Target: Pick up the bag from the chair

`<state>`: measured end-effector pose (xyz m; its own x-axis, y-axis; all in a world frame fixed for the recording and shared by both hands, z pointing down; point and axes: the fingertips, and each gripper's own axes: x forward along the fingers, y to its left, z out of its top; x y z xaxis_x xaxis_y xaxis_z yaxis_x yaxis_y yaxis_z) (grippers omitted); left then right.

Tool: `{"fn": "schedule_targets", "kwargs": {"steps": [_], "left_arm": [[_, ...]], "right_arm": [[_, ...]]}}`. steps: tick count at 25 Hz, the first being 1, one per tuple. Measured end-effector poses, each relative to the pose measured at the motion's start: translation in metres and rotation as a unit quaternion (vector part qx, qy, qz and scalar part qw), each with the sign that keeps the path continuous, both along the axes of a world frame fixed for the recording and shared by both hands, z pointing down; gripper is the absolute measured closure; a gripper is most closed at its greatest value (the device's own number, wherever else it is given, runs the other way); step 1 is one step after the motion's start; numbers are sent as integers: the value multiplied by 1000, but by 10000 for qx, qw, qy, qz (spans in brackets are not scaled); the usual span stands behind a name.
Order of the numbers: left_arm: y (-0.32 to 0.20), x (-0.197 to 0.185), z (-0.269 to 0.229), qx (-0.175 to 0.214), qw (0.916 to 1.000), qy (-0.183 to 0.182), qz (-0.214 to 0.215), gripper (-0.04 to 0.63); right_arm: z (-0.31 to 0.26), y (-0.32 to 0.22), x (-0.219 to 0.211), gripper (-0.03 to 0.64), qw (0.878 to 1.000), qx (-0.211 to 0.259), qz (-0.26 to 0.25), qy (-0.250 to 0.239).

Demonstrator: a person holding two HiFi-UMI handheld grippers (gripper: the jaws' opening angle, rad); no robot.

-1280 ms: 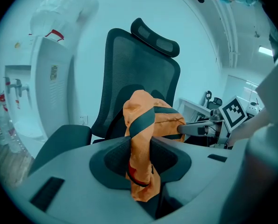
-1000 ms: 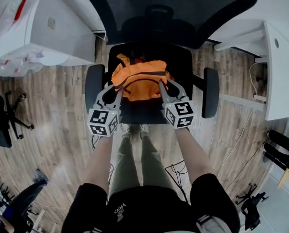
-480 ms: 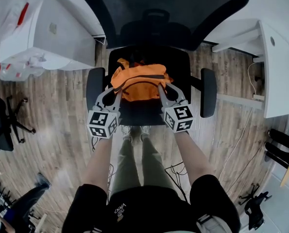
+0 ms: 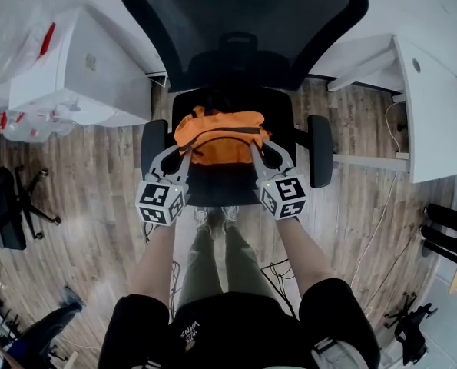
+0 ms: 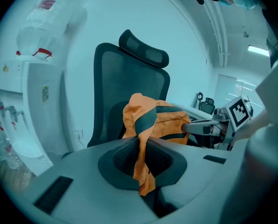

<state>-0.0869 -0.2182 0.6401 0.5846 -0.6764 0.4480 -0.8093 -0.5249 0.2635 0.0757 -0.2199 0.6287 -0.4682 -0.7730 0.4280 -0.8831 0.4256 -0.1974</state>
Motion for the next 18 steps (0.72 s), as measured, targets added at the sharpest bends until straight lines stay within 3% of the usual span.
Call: {"fn": "schedule_targets", "kwargs": {"steps": [18], "left_arm": [[7, 15, -120, 654, 9968, 102, 452, 569]], "right_arm": [[-124, 25, 15, 596, 9975, 590, 375, -34]]}}
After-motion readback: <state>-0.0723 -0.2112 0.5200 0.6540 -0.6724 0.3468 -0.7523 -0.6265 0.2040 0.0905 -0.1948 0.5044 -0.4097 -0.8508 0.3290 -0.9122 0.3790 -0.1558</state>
